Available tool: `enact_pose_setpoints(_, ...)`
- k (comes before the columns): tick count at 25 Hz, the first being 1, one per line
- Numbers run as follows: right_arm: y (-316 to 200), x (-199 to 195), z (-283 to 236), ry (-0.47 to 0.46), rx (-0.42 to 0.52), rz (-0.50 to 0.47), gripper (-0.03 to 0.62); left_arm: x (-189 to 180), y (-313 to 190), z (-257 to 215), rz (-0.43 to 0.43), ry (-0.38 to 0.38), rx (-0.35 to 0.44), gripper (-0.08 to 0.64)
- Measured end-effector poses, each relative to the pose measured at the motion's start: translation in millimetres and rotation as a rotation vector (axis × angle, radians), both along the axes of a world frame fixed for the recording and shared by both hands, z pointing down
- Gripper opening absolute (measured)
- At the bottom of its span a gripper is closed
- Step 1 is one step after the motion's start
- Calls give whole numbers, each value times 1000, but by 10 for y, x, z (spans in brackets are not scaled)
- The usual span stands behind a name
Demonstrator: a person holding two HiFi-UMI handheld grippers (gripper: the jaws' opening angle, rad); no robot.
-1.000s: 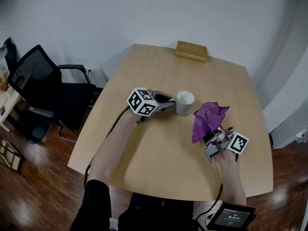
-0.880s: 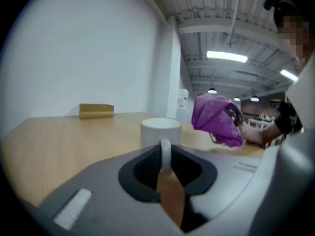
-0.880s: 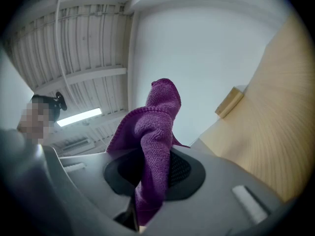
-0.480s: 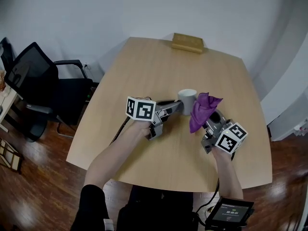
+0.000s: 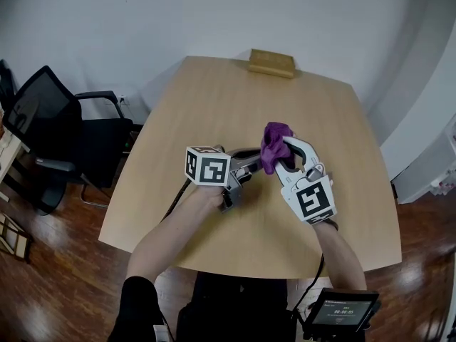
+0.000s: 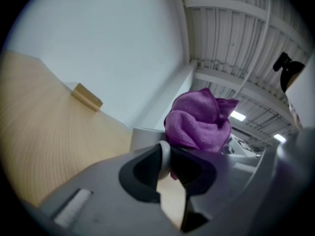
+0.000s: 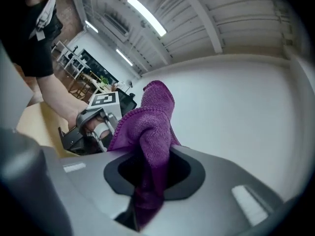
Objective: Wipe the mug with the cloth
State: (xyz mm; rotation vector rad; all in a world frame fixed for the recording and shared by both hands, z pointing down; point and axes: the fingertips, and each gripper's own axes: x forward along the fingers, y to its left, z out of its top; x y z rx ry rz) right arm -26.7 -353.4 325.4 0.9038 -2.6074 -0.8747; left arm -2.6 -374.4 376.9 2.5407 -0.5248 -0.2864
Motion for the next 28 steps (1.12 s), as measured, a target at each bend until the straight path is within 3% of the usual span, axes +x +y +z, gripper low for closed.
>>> enact_pose_setpoints(3, 83, 38, 11, -45, -19, -14, 64, -44, 18, -104, 12, 56, 27, 78)
enact_pose_setpoints(6, 138, 135, 184, -69, -96, -26, 64, -106, 12, -201, 5, 103, 47, 78)
enact_pose_setpoints(10, 200, 258, 605, -31, -275, -34, 64, -152, -20, -234, -21, 86, 75, 80)
enact_pose_setpoints(12, 213, 358, 642, -45, -315, -20, 64, -143, -25, -229, -26, 73, 81, 78)
enact_pose_setpoints(17, 175, 274, -234, -246, -218, -34, 64, -137, 30, -262, -14, 43, 119, 78)
enact_pose_setpoints(19, 84, 183, -401, -284, -221, -35, 64, -127, 65, -313, -8, 57, 140, 78)
enact_pose_setpoints(25, 79, 159, -1, -384, -381, -63, 64, -172, 73, -360, 3, 108, 153, 84)
enact_pose_setpoints(28, 128, 228, 380, -353, -478, -58, 64, -230, 66, -425, 8, 163, 149, 87)
